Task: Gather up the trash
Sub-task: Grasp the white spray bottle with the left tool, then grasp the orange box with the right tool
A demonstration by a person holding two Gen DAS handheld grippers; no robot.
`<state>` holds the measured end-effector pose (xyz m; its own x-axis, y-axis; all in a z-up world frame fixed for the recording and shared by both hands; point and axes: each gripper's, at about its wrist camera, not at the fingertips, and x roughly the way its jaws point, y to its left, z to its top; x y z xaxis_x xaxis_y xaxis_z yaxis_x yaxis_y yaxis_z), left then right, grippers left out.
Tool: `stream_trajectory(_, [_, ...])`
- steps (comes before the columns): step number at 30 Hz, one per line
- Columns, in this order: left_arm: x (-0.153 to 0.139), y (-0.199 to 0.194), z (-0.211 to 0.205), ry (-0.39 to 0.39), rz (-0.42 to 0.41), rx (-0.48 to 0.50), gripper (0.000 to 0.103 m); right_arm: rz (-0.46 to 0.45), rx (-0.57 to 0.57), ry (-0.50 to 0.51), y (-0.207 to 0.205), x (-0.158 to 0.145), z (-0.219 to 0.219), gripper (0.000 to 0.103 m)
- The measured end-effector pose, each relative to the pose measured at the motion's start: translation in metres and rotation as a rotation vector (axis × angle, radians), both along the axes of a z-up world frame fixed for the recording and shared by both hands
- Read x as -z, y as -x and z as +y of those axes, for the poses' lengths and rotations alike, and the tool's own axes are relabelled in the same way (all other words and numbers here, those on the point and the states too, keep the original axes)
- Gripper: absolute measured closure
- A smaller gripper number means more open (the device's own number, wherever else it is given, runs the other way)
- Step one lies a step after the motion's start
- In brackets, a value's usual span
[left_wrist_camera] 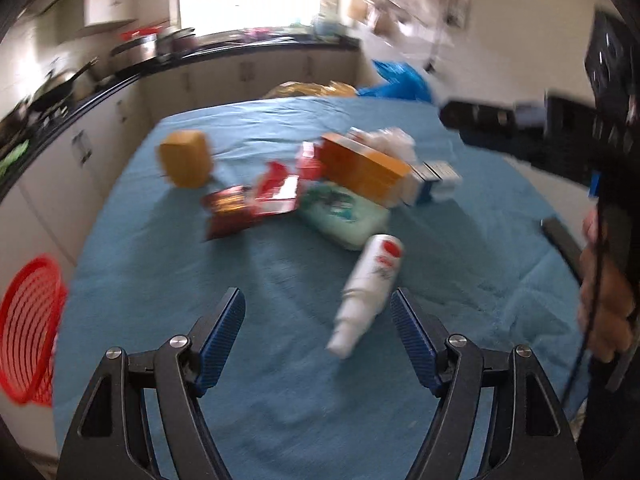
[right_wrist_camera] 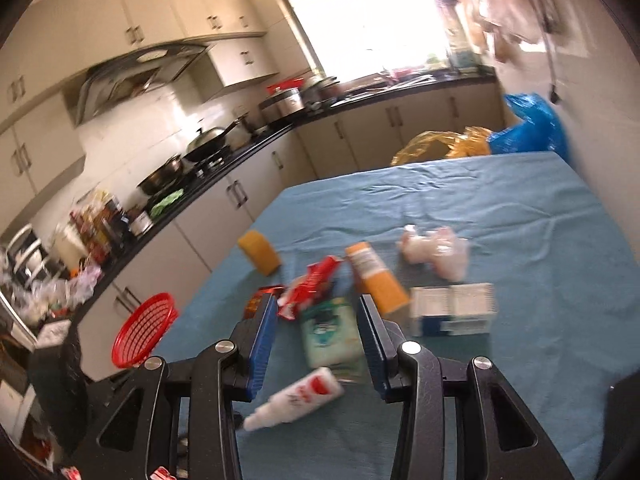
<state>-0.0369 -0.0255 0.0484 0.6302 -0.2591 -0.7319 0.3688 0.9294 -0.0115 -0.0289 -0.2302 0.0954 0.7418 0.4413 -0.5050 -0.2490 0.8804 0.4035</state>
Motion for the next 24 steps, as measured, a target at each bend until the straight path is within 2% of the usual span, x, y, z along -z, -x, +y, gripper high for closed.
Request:
stream_trajectory(3, [0.013, -0.013, -0.026, -0.037, 0.032, 0.043, 0.029, 0.020, 0.018, -0.010, -0.004, 0.001, -0.016, 0.059])
stream_trajectory(5, [0.024, -0.024, -0.037, -0.066, 0.057, 0.036, 0.029, 0.052, 0.011, -0.013, -0.013, 0.002, -0.024, 0.059])
stream_trajectory(7, [0.029, -0.030, -0.045, -0.064, 0.075, 0.042, 0.030, 0.067, 0.004, 0.006, -0.021, 0.001, -0.027, 0.059])
stream_trajectory(9, [0.034, -0.034, -0.049, -0.063, 0.086, 0.039, 0.040, 0.086, 0.001, 0.030, -0.032, 0.002, -0.025, 0.059])
stream_trajectory(10, [0.037, -0.036, -0.051, -0.057, 0.095, 0.042, 0.051, 0.105, -0.010, 0.036, -0.041, 0.003, -0.024, 0.059])
stream_trajectory(11, [0.040, -0.038, -0.052, -0.052, 0.111, 0.036, 0.058, 0.128, -0.022, 0.040, -0.050, 0.005, -0.021, 0.059])
stream_trajectory(16, [0.040, -0.041, -0.045, -0.016, 0.098, 0.008, 0.074, 0.190, -0.054, 0.102, -0.083, 0.020, -0.003, 0.060])
stream_trajectory(21, [0.035, -0.036, -0.016, 0.051, 0.096, -0.028, 0.074, 0.208, -0.064, 0.192, -0.106, 0.036, 0.024, 0.060])
stream_trajectory(24, [0.028, -0.028, 0.005, 0.072, 0.056, -0.063, 0.074, 0.215, -0.071, 0.241, -0.112, 0.048, 0.033, 0.060])
